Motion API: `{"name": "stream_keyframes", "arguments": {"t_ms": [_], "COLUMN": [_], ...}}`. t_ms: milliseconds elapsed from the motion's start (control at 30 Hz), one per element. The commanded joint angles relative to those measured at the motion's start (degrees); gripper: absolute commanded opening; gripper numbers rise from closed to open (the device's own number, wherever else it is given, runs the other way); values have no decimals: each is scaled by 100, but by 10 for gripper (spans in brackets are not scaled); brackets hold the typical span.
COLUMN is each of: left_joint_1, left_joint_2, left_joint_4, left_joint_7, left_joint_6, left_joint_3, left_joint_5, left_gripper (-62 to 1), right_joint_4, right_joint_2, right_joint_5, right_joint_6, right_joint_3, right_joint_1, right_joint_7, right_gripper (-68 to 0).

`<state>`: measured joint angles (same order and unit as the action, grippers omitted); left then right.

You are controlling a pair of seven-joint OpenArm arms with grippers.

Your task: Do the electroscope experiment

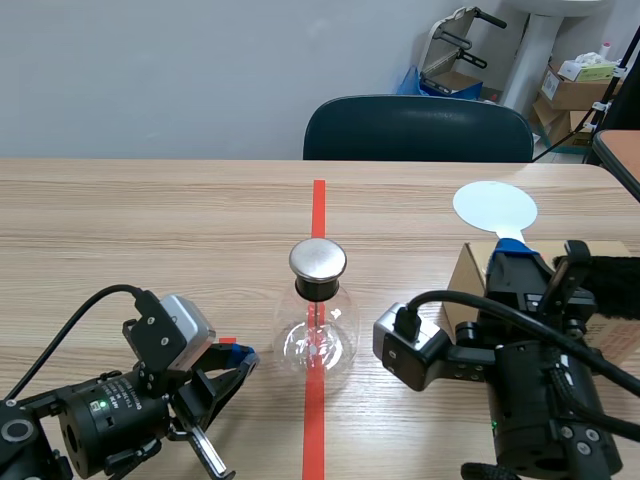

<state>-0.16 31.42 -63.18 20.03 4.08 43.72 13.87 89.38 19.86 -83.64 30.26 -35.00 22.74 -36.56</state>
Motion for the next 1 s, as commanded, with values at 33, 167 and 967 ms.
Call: {"name": "stream_keyframes", "arguments": {"t_ms": [33,167,967], "left_joint_1": [-20,-17,-17], "left_joint_2": [-28,-28,-28], "left_joint_4": [-83,-83,-83], "left_joint_7": [103,98,96], "left_joint_6": [-9,-9,-7], "left_joint_3": [-46,-46,-46], "left_joint_5": [4,4,7], "left_gripper": [-556,-556,-556], "right_joint_4": [120,120,120], "right_joint_2": [61,61,61], "right_joint_5": [-6,-6,-6], "right_joint_6": [61,61,61], "right_joint_3": [11,11,11], "right_joint_1": [-52,-52,-55], "right_joint_7": [-46,-39,2885], "right_gripper": [-667,-667,-667]}}
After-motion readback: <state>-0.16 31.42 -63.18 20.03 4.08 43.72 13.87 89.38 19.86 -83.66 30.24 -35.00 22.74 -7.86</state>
